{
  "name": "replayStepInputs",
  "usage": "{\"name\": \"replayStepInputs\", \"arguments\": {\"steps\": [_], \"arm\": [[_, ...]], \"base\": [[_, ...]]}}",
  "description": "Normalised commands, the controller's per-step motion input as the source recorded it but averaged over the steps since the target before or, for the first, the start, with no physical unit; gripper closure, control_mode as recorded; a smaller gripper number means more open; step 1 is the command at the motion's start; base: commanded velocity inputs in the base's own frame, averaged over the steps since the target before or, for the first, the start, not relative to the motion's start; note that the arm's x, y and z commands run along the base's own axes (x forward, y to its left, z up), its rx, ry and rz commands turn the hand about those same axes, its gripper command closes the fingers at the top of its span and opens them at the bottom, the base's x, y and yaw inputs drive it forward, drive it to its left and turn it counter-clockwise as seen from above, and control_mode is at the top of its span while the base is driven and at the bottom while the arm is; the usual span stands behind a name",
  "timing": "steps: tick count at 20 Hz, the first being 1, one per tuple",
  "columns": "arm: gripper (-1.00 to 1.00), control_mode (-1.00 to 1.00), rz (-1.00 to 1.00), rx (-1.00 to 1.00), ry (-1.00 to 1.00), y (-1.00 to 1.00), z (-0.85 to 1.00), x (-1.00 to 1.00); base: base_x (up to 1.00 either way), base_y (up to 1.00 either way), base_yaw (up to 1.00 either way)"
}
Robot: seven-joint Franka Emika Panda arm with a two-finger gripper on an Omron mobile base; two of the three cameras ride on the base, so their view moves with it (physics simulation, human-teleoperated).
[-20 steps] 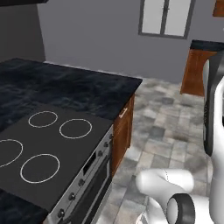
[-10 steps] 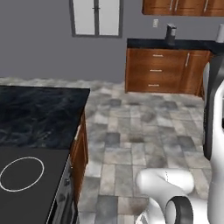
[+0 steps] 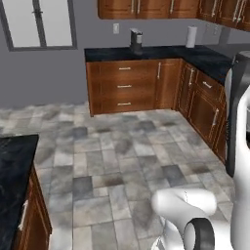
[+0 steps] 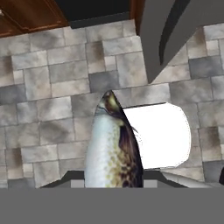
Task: Take the fish out of the fridge, briefly rinse it in the sink, and place it on the tray next to the sink.
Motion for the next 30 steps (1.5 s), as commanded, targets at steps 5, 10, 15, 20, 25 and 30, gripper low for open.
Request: {"name": "replayStepInputs", "arguments": {"steps": [5,10,15,20,25,30], "arm": [[1.0,1.0,0.0,0.0,0.0,0.0,0.0,0.0],[1.0,1.0,0.0,0.0,0.0,0.0,0.0,0.0],[1.0,1.0,0.0,0.0,0.0,0.0,0.0,0.0],[1.0,1.0,0.0,0.0,0.0,0.0,0.0,0.0],[1.0,1.0,0.0,0.0,0.0,0.0,0.0,0.0],[1.0,1.0,0.0,0.0,0.0,0.0,0.0,0.0]], "base": [[1.0,-0.68,-0.56],[1.0,-0.18,-0.57],[1.0,0.37,-0.63],[0.96,0.94,-0.73],[0.58,0.19,-0.85],[0.49,0.02,-0.78]]}}
